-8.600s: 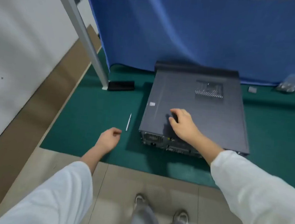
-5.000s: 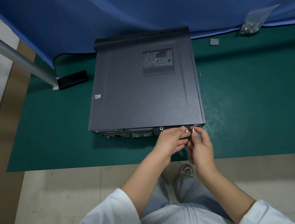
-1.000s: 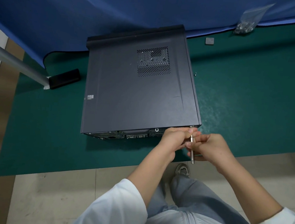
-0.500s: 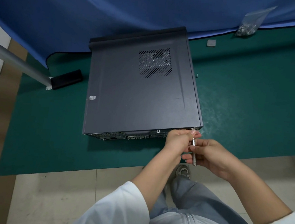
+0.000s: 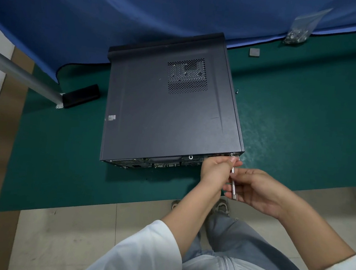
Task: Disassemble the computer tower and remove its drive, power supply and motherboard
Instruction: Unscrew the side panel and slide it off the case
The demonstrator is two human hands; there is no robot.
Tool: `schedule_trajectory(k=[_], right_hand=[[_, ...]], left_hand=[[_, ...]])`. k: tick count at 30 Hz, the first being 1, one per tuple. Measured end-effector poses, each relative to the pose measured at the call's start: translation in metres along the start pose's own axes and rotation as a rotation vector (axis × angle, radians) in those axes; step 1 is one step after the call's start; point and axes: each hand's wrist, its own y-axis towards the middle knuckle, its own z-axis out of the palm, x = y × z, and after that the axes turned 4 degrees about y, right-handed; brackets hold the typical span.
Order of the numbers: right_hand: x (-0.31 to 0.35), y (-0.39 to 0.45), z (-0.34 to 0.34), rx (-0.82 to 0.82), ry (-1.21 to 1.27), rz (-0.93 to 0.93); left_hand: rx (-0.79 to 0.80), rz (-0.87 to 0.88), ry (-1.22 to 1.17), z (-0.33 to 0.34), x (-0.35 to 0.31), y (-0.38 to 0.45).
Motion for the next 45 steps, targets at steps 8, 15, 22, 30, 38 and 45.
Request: schedule_trajectory(k=[8, 15, 22, 30, 38, 45], right_hand=[[-0.002, 0.001, 0.006, -0.155, -0.264, -0.088], [0.001, 0.000, 0.012, -0.071, -0.100, -0.027], [0.004, -0.001, 0.011, -0.152, -0.338, -0.047], [-0.003, 0.001, 0.009, -0.138, -0.254, -0.085], [0.000, -0.002, 0.001, -0.114, -0.253, -0.036], [-0.003, 0.000, 0.006, -0.142, -0.236, -0.073]], left_hand=[[0.018, -0.016, 0.002, -0.009, -0.005, 0.002], [0.031, -0.001, -0.041, -0.009, -0.001, 0.006], [0.102, -0.020, -0.066, -0.013, 0.000, 0.001], [0.014, 0.013, -0.103, -0.007, 0.003, 0.003], [0.052, -0.041, -0.101, -0.004, 0.001, -0.001], [0.025, -0.006, -0.030, -0.010, -0.001, 0.001]])
